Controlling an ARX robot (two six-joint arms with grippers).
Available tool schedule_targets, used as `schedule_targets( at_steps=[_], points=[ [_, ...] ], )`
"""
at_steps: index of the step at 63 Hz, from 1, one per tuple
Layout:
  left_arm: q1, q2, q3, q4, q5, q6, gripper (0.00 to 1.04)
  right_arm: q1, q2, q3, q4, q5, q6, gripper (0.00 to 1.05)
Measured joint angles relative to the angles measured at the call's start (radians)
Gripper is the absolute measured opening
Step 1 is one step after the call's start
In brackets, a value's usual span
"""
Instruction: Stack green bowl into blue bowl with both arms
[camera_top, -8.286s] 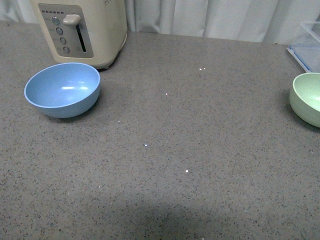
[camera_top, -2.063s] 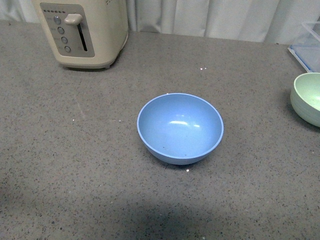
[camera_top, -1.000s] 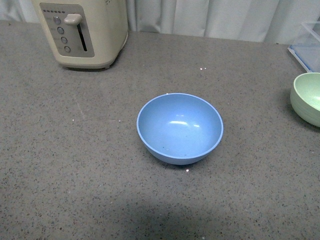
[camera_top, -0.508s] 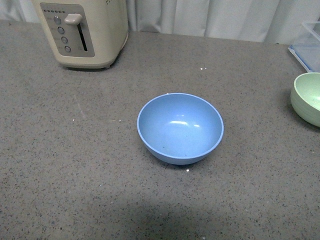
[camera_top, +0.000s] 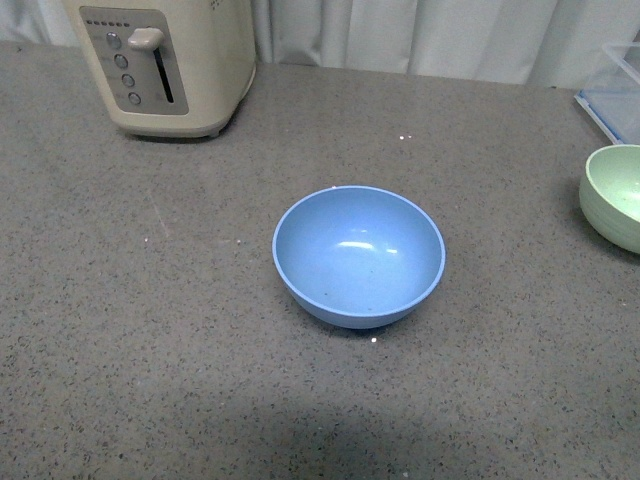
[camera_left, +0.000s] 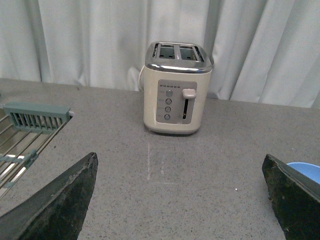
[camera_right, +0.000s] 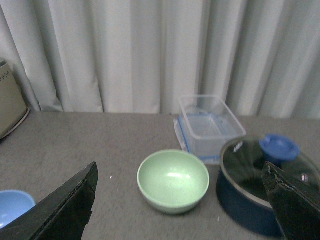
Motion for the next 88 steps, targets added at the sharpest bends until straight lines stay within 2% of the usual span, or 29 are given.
schedule_targets(
  at_steps=[2, 6, 12, 20, 25, 36, 66, 69, 88],
  points=[
    [0.0, 0.0, 0.0, 0.0, 0.0, 0.0, 0.98, -0.019, 0.132, 0.045, 0.092, -0.043, -0.032, 0.96],
    [0.0, 0.0, 0.0, -0.001, 0.0, 0.0, 0.98, -0.045, 0.323, 0.129, 0.166, -0.125, -0.086, 0.96],
    [0.0, 0.0, 0.0, -0.001, 0.0, 0.0, 0.98, -0.067, 0.603, 0.283, 0.122, -0.239, -0.209, 0.96],
    [0.0, 0.0, 0.0, -0.001, 0.0, 0.0, 0.98, -0.073, 0.871, 0.434, -0.046, -0.294, -0.359, 0.96],
    [0.0, 0.0, 0.0, -0.001, 0.0, 0.0, 0.98, -0.074, 0.985, 0.528, -0.156, -0.307, -0.455, 0.96],
    [0.0, 0.0, 0.0, -0.001, 0.0, 0.0, 0.98, -0.072, 1.162, 0.645, -0.213, -0.293, -0.595, 0.96],
    [0.0, 0.0, 0.0, -0.001, 0.0, 0.0, 0.98, -0.034, 1.469, 0.836, -0.277, -0.29, -0.751, 0.96],
    [0.0, 0.0, 0.0, -0.001, 0.0, 0.0, 0.98, -0.031, 1.478, 0.843, -0.277, -0.29, -0.758, 0.93],
    [0.0, 0.0, 0.0, -0.001, 0.0, 0.0, 0.98, -0.028, 1.487, 0.867, -0.276, -0.289, -0.778, 0.47]
  ],
)
